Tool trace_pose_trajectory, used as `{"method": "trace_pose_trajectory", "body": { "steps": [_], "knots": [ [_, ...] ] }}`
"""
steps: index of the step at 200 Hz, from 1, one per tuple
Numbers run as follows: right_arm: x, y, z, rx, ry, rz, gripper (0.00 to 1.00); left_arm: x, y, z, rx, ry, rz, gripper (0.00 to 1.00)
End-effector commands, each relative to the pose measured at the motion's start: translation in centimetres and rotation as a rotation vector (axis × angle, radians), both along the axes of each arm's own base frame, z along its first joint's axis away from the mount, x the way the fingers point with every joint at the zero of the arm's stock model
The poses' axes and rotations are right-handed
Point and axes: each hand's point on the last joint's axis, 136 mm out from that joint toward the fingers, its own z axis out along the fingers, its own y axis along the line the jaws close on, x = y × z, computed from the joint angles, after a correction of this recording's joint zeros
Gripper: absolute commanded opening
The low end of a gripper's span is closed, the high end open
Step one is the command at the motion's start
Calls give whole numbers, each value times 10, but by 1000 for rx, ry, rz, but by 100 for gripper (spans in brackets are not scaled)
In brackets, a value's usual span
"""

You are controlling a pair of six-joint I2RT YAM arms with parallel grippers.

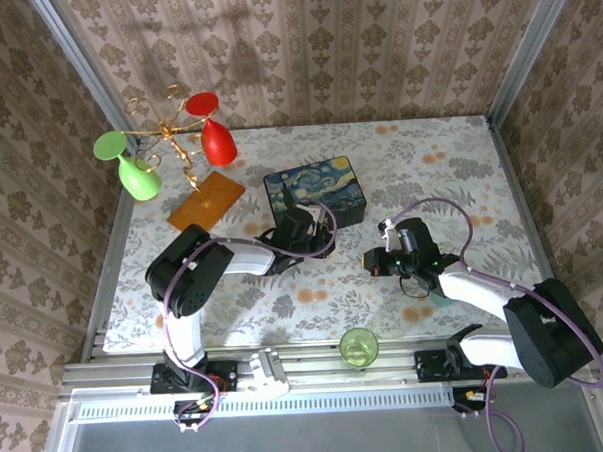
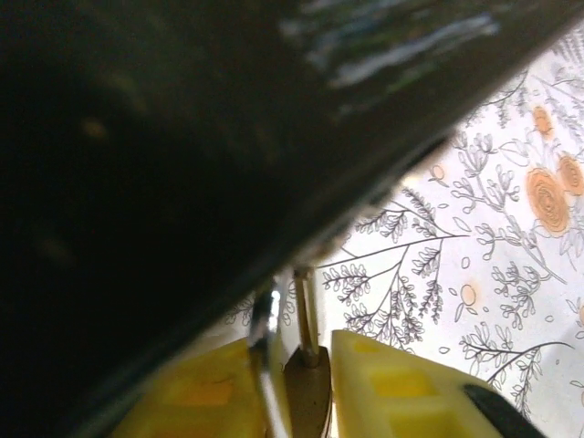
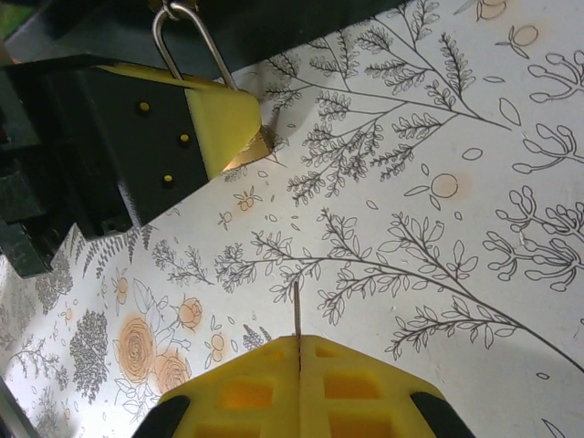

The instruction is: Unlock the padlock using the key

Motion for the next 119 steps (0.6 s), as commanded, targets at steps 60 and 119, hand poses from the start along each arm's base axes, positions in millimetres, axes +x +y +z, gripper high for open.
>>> {"method": "trace_pose_trajectory", "body": {
  "steps": [60,119],
  "knots": [
    [4,-1,9,26,-27,-27,0,-4,4,-16,87,35,17,24],
    [10,19,12,149,35,-5,0,3,6,12,-61,65,86,8]
  ]
}}
